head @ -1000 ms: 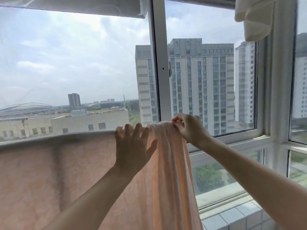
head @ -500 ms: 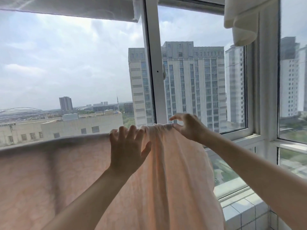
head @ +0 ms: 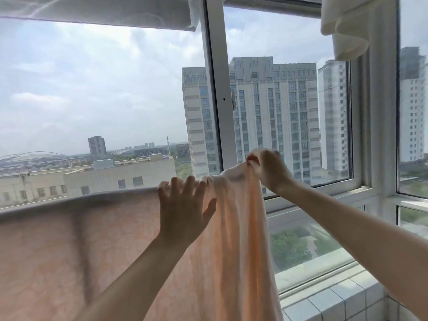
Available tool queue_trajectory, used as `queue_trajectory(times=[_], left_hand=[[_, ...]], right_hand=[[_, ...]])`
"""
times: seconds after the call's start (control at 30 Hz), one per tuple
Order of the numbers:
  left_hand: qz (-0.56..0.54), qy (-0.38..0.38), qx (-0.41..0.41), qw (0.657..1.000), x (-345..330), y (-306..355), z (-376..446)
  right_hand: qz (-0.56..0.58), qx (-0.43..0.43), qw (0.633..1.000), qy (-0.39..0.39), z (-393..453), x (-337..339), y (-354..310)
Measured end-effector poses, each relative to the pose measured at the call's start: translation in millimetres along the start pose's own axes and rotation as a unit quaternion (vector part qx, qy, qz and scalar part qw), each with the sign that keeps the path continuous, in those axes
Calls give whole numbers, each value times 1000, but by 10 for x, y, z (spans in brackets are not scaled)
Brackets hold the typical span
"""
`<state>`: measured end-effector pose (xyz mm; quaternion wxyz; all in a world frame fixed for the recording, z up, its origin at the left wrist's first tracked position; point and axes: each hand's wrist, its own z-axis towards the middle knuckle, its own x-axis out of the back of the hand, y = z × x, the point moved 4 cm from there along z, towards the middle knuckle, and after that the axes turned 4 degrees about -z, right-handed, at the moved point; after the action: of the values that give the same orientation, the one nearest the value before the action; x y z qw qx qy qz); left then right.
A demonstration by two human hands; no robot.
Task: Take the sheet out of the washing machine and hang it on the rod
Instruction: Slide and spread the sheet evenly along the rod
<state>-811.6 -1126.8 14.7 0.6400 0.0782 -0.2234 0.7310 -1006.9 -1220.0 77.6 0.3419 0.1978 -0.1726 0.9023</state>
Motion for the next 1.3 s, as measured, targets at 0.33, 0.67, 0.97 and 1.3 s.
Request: queue_trajectory(times=[0.33,0.67,0.97,1.3], left_hand=[[9,0,6,1000,-18,13,24],[16,-1,3,1000,-2,-28,3],[12,-9,-3,1000,14,7,11],[-37,-9,31,999,173,-96,60]], right_hand=[[14,0,994,-108,-65,1,148],[-31,133,988,-66,-57,-186,-332],[-72,-39,993,-81,-22,-182,206],[17,43,995,-85,-109,-159,-170]])
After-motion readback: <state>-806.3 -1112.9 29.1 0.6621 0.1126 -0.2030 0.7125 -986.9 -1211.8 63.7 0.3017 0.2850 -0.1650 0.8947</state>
